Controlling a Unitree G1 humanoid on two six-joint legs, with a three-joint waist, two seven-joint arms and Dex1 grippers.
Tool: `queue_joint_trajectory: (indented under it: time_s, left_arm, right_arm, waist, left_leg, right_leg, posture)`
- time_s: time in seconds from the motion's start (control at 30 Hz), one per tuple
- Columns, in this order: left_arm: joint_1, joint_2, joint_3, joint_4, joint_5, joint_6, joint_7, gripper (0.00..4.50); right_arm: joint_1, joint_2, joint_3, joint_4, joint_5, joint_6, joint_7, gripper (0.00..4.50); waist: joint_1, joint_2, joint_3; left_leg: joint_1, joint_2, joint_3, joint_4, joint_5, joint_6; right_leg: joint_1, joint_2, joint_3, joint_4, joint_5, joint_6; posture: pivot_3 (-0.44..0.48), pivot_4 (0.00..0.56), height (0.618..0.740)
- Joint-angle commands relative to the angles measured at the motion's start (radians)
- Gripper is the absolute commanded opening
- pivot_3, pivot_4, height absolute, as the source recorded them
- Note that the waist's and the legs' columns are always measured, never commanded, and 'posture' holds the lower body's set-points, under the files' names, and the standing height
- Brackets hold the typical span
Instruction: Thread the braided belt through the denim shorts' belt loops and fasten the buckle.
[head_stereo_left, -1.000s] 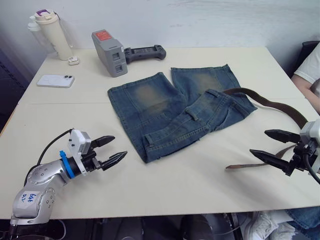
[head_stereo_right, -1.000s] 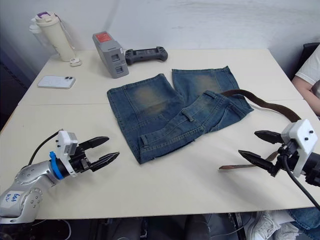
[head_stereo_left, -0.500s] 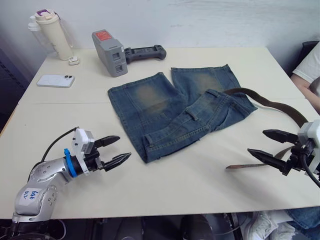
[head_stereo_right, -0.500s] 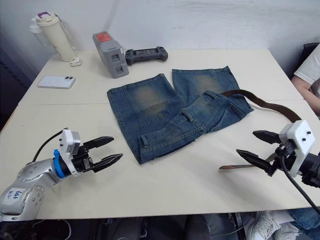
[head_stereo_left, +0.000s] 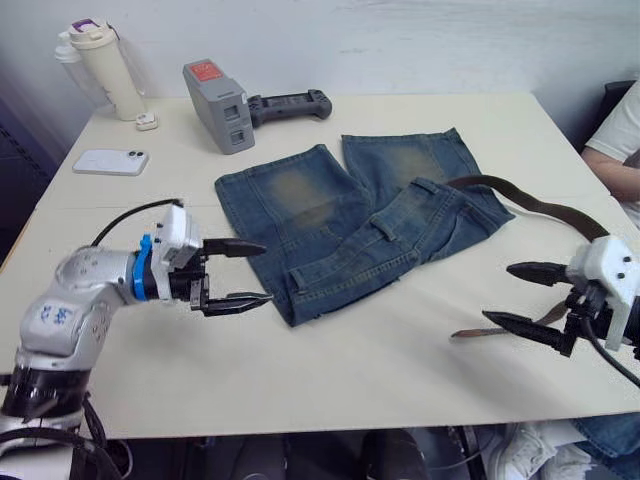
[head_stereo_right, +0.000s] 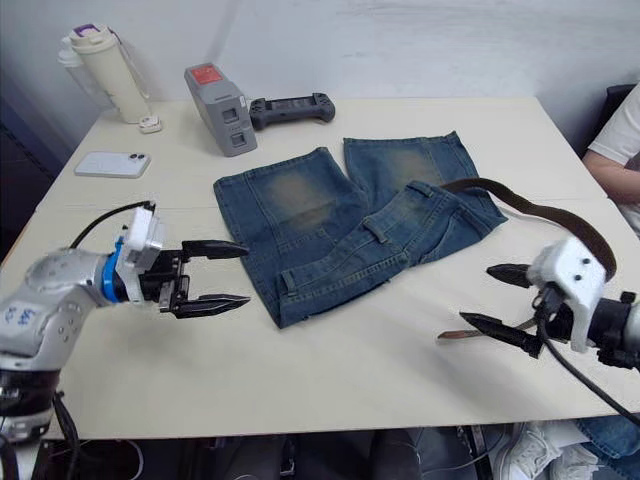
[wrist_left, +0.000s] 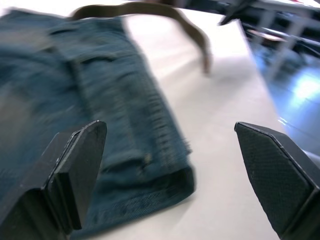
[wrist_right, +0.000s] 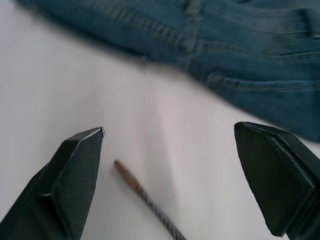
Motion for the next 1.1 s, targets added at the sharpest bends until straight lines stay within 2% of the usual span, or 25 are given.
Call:
queue_joint_trajectory:
  time_s: [0.03,0.1,0.23,0.3,0.47,0.6,0.83,0.97,1.07,1.1]
  left_arm:
    - [-0.158,-0.046,-0.092,0.066,0.061,-0.025,-0.042,4.50]
    - [-0.233,-0.078,-0.133,0.073,0.057,0.033,-0.043,4.50]
    - [-0.316,-0.130,-0.189,0.079,0.083,0.100,-0.012,4.50]
    - [-0.324,-0.142,-0.196,0.068,0.087,0.125,0.002,4.50]
    - [-0.310,-0.140,-0.179,0.050,0.102,0.133,0.032,4.50]
    - [-0.290,-0.142,-0.166,0.032,0.094,0.147,0.059,4.50]
    - [-0.234,-0.129,-0.132,0.023,0.105,0.174,0.131,4.50]
    - [-0.223,-0.143,-0.107,-0.011,0.080,0.196,0.164,4.50]
    - [-0.217,-0.153,-0.095,-0.028,0.070,0.211,0.183,4.50]
    - [-0.216,-0.154,-0.095,-0.033,0.071,0.213,0.186,4.50]
  right_arm:
    - [-0.117,-0.015,0.016,-0.121,0.117,0.088,-0.055,4.43]
    - [-0.163,-0.027,0.023,-0.168,0.167,0.152,-0.074,4.43]
    - [-0.140,-0.031,-0.020,-0.198,0.190,0.243,-0.077,4.43]
    - [-0.065,-0.036,-0.057,-0.177,0.120,0.230,-0.040,4.43]
    - [0.093,-0.060,-0.119,0.043,-0.113,0.022,0.100,4.43]
    - [0.086,-0.082,-0.026,0.211,-0.219,-0.153,0.161,4.43]
    - [-0.125,-0.075,0.257,0.434,-0.339,-0.319,0.183,4.43]
    - [-0.198,-0.055,0.363,0.553,-0.397,-0.393,0.197,4.43]
    - [-0.238,-0.032,0.397,0.581,-0.392,-0.391,0.205,3.61]
    - [-0.246,-0.028,0.402,0.588,-0.390,-0.393,0.210,3.11]
  waist:
    - [-0.001,-0.001,0.000]
    - [0.000,-0.002,0.001]
    - [0.000,-0.003,0.001]
    - [0.000,-0.004,0.002]
    - [0.000,-0.004,0.002]
    - [-0.002,-0.004,0.002]
    - [-0.009,-0.003,0.002]
    - [-0.002,-0.003,0.002]
    - [-0.003,-0.003,0.002]
    - [-0.004,-0.003,0.002]
  left_leg:
    - [0.000,0.000,0.000,0.000,0.000,0.000]
    - [-0.001,0.000,-0.001,0.002,0.001,0.000]
    - [-0.001,0.000,-0.002,0.000,0.001,0.001]
    - [-0.002,-0.001,-0.001,0.000,0.000,0.001]
    - [-0.001,-0.001,0.000,0.001,0.001,0.002]
    - [0.000,-0.001,0.000,0.001,0.001,0.002]
    - [0.000,-0.001,0.001,0.001,0.001,0.001]
    - [-0.001,-0.001,0.001,0.002,0.001,0.001]
    - [-0.001,-0.002,0.001,0.002,0.001,0.001]
    - [-0.001,-0.002,0.000,0.003,0.001,0.001]
  right_leg:
    - [0.000,0.000,0.000,0.000,0.000,0.000]
    - [0.000,0.000,0.000,0.001,0.001,0.001]
    - [0.001,0.000,-0.001,0.000,0.001,0.001]
    - [0.001,0.000,-0.001,0.000,0.001,0.002]
    - [0.002,0.000,0.000,-0.001,0.001,0.002]
    - [0.001,0.000,0.001,-0.001,0.001,0.002]
    - [0.000,0.000,0.002,0.000,0.001,0.002]
    - [0.000,-0.001,0.002,0.000,0.001,0.002]
    - [0.000,-0.001,0.002,0.000,0.001,0.002]
    - [0.000,-0.001,0.001,0.001,0.001,0.002]
  posture:
    - [0.000,0.150,0.650]
    - [0.000,0.150,0.650]
    - [0.000,0.150,0.650]
    - [0.000,0.150,0.650]
    - [0.000,0.150,0.650]
    - [0.000,0.150,0.650]
    - [0.000,0.150,0.650]
    - [0.000,0.150,0.650]
    - [0.000,0.150,0.650]
    - [0.000,0.150,0.650]
